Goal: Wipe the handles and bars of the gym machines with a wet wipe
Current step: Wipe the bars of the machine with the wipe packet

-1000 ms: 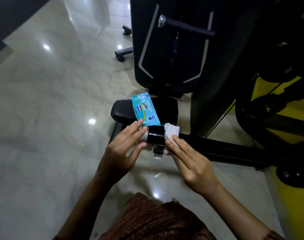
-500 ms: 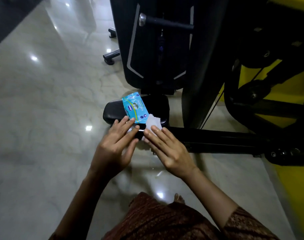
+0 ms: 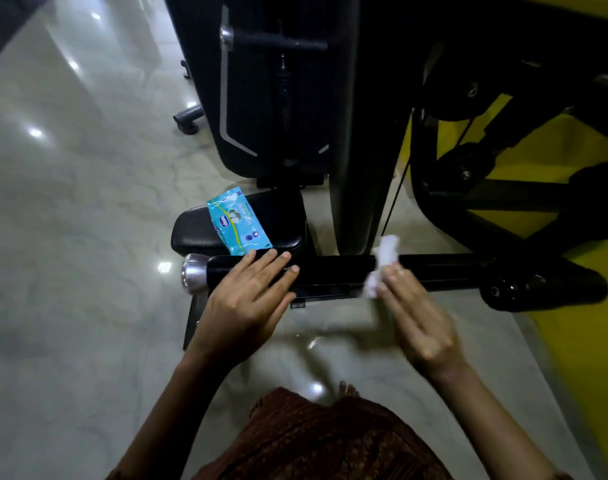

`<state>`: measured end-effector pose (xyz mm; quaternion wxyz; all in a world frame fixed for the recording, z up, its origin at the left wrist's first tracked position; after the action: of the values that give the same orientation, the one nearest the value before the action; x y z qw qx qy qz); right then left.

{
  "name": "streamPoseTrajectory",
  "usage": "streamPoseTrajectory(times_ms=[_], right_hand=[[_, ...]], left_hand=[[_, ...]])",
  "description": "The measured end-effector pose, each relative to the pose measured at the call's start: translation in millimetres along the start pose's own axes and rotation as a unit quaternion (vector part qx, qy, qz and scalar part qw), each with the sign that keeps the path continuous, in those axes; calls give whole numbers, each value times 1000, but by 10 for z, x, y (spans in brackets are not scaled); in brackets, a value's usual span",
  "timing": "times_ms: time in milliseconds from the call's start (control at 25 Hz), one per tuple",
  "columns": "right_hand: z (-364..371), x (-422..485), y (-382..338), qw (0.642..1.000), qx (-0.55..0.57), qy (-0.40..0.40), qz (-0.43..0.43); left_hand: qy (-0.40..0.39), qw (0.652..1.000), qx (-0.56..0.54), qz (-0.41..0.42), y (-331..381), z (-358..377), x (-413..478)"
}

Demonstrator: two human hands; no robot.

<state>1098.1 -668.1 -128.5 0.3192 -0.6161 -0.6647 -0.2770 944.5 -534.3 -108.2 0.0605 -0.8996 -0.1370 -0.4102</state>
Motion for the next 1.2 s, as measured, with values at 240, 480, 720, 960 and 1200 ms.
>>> streamPoseTrajectory(times_ms=[240, 480, 720, 960, 1200], right_hand=[[294, 247, -135, 996, 48, -47, -63], [-183, -238, 572, 993, -99, -55, 16], [-398, -7, 672, 979, -106, -48, 167], [-82, 24, 619, 988, -23, -127, 83], [-479, -70, 1143, 942, -39, -206, 263]], left_hand=[[-26, 999, -33, 15, 192, 147, 196], [-44, 997, -55, 27, 399, 389, 361], [-41, 997, -61, 17, 513, 499, 456], [-46, 997, -60, 16, 579, 550, 489], [-58, 997, -58, 14, 703, 663, 582]])
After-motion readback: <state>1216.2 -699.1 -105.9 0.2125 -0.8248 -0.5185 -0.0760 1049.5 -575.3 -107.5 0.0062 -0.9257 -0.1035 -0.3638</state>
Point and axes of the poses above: each hand's wrist, its own x-axis towards the middle knuckle, its own z-axis out of the palm, y = z × x, the point moved 6 cm from there along x, towards the middle knuckle, and after that the axes turned 9 degrees about y, right-handed, at the moved point
